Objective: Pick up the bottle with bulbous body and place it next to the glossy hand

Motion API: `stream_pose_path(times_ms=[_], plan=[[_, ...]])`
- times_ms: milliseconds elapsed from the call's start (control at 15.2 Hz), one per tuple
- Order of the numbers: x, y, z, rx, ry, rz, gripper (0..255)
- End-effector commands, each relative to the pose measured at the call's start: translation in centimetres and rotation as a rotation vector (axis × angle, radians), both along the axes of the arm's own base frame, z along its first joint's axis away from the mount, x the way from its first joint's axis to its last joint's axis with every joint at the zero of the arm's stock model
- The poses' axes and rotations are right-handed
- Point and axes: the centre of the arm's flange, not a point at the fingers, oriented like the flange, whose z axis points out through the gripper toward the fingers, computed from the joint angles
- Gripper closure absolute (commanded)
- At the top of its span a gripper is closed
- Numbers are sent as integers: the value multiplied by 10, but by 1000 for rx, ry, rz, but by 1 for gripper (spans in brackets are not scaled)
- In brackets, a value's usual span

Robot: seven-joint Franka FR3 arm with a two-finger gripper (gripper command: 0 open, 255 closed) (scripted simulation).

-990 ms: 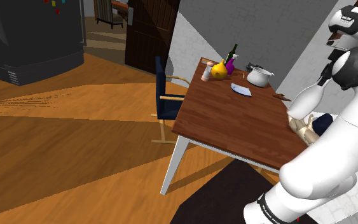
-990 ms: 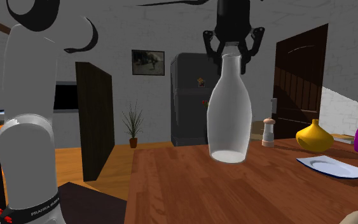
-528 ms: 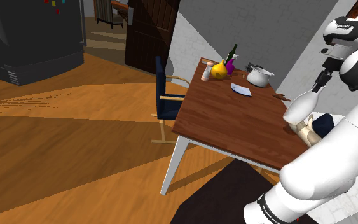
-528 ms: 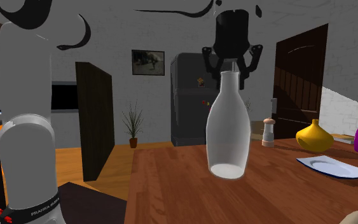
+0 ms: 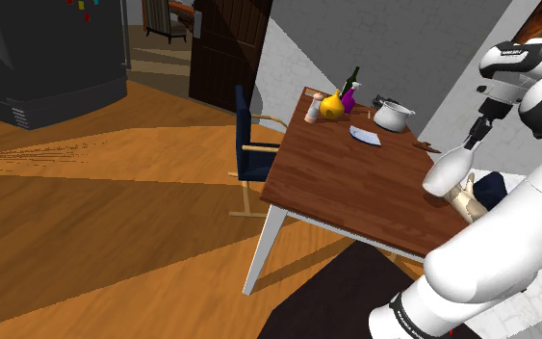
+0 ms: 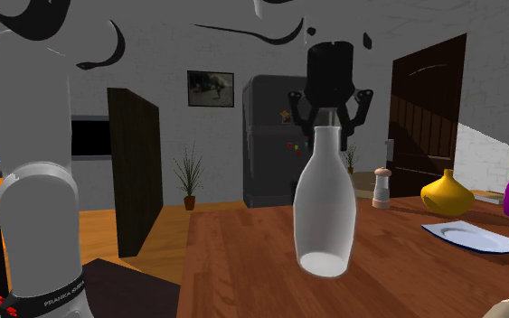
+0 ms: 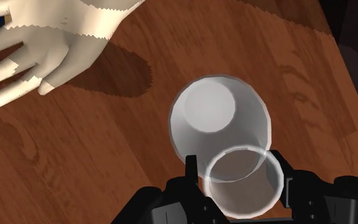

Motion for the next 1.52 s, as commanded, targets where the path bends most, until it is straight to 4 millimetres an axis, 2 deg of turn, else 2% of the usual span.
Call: stream_pose_path(times_ms=[0,1056,1452], plan=[[-1,0,-11,-1,0,0,255],[-1,0,-96,-1,0,0,255],[-1,0,-99,-1,0,0,255]])
